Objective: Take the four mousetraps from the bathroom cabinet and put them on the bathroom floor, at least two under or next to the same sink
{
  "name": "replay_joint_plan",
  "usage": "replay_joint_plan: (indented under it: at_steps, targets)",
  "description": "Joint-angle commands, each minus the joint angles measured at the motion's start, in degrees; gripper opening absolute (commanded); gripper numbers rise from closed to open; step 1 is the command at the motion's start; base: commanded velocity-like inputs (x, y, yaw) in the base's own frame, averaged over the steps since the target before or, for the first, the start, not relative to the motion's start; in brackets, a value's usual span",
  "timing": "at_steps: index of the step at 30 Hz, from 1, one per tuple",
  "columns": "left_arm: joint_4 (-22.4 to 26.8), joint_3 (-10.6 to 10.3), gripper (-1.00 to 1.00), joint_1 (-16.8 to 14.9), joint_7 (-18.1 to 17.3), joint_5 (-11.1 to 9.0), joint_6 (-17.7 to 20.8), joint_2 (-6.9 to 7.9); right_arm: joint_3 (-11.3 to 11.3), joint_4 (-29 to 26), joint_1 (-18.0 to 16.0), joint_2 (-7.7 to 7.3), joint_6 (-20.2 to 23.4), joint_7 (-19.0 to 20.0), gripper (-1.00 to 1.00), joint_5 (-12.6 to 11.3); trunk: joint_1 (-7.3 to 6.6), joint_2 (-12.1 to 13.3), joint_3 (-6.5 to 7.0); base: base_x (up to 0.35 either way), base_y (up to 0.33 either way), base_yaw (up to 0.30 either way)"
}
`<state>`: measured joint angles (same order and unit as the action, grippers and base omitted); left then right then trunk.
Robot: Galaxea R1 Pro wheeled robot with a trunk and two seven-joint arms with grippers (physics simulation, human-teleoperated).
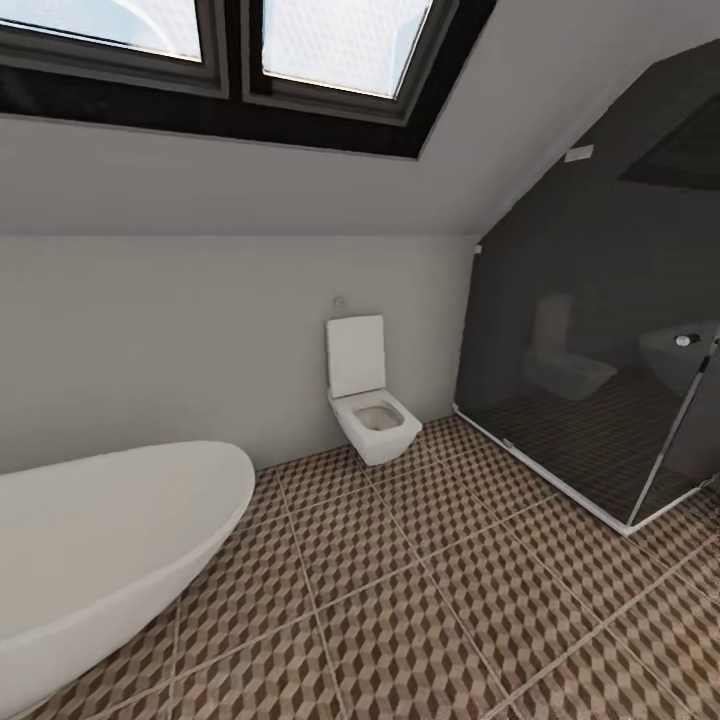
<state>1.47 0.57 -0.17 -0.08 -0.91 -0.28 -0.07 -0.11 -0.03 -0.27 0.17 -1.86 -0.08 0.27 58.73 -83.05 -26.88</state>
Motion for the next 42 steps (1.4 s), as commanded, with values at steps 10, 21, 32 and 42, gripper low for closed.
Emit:
replay_joint_plan:
  at_steps: [10, 21, 32, 42]
  targets:
    - [0.0, 0.0, 1.00, 0.0, 0.0, -0.1, 0.0, 0.04, 0.2, 0.0, 0.0, 0.01, -0.4, 0.0, 1.00, 0.2, 0.00, 0.0, -0.05, 0.000, 0.000, -0.255]
    - [0.0, 0.0, 1.00, 0.0, 0.0, -0.1, -0.1, 0.14, 0.4, 0.0, 0.0, 0.01, -0.5, 0.0, 1.00, 0.3, 0.00, 0.0, -0.05, 0.000, 0.000, -0.255]
    - [0.0, 0.1, 1.00, 0.0, 0.1, -0.2, -0.1, 0.16, 0.4, 0.0, 0.0, 0.01, -0.5, 0.0, 1.00, 0.3, 0.00, 0.0, -0.05, 0.000, 0.000, -0.255]
    - [0.0, 0.1, 1.00, 0.0, 0.1, -0.2, -0.1, 0.17, 0.5, 0.0, 0.0, 0.01, -0.4, 0.0, 1.00, 0.3, 0.00, 0.0, -0.05, 0.000, 0.000, -0.255]
